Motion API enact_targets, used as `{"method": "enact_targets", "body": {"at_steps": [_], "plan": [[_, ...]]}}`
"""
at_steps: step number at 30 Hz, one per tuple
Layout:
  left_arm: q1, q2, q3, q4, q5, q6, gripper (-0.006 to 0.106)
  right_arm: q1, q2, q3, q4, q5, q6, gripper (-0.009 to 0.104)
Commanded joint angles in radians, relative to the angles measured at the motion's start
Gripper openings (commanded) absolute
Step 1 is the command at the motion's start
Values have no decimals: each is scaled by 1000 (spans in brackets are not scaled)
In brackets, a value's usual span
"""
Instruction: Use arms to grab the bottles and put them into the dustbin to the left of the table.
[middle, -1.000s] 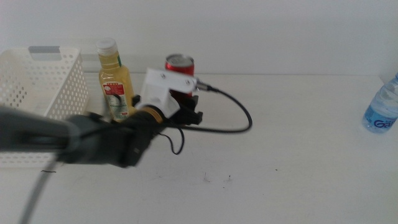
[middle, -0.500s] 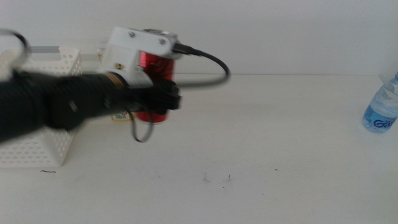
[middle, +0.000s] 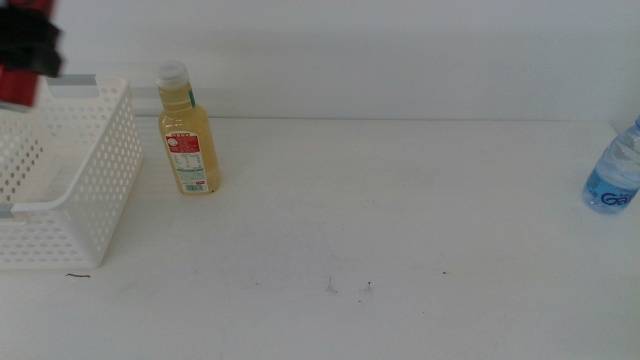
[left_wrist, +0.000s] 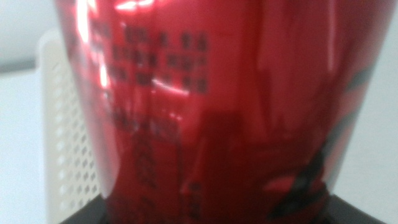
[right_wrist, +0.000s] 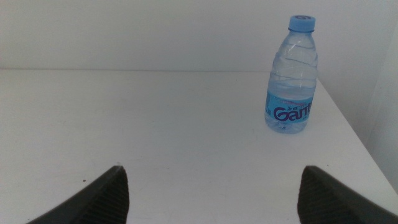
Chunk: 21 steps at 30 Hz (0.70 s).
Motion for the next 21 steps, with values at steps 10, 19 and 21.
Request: {"method": "enact_targets", "body": {"at_steps": [10,19,21], "plan": [[175,259,-125,-87,59,81,-2,-4,-5,3,-10,-8,-2,92],[183,430,-125,-63,11,108,1,-4,-5,3,-10,-8,-2,92],[183,457,-125,-63,-4,108,6,-4,-5,3,-10,-8,-2,92]]}}
